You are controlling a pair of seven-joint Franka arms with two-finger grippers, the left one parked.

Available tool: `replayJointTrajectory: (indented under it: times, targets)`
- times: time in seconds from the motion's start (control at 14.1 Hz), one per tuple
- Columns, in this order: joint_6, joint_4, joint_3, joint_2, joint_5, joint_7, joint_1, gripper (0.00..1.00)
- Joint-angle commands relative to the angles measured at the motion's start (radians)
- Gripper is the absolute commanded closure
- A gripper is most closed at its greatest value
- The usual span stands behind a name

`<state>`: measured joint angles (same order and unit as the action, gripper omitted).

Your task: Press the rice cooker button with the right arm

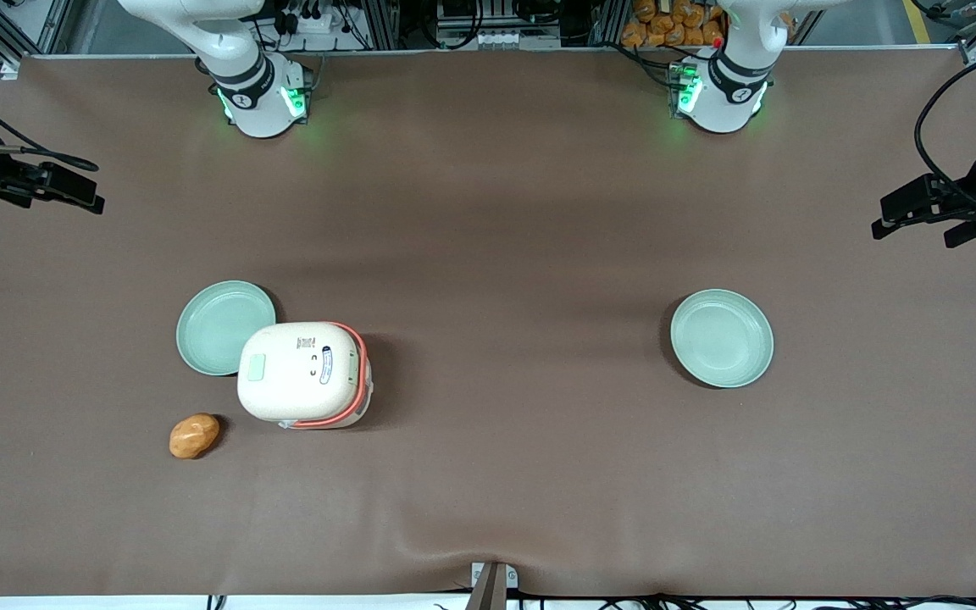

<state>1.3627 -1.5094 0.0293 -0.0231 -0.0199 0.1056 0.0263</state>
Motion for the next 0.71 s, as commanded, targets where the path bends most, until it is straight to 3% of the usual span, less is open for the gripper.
replayJointTrajectory:
  times: [0.0,0.64]
  targets:
    - [0.002,-0.002,0.004,0.005,-0.018,-0.026,-0.002,0.0]
    - [0.001,0.008,0.0,-0.001,-0.005,-0.021,0.036,0.0]
